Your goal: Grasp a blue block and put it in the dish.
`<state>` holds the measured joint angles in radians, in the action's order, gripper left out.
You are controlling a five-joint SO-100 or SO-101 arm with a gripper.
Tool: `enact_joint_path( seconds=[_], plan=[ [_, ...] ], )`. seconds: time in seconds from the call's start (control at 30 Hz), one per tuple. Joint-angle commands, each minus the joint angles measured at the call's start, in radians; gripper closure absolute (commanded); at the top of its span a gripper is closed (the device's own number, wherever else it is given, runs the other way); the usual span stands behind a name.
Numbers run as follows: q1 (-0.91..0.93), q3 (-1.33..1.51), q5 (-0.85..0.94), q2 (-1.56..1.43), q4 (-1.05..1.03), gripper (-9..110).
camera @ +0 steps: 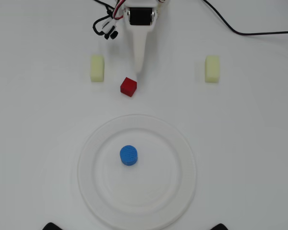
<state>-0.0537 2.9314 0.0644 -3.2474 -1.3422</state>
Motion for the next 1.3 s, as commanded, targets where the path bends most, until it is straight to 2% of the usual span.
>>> enact_joint_path(
  seconds=[0.0, 0.2, 0.47, 1.27],
  plan=[
    [0.008, 0.074, 0.009, -0.192, -0.072, 77],
    [0.02, 0.103, 0.014, -0.199, -0.089, 101],
    [-0.028, 0.224, 0.017, -0.201, -0.074, 100],
    [-0.049, 0.225, 0.014, -0.201, -0.075, 101]
  ],
)
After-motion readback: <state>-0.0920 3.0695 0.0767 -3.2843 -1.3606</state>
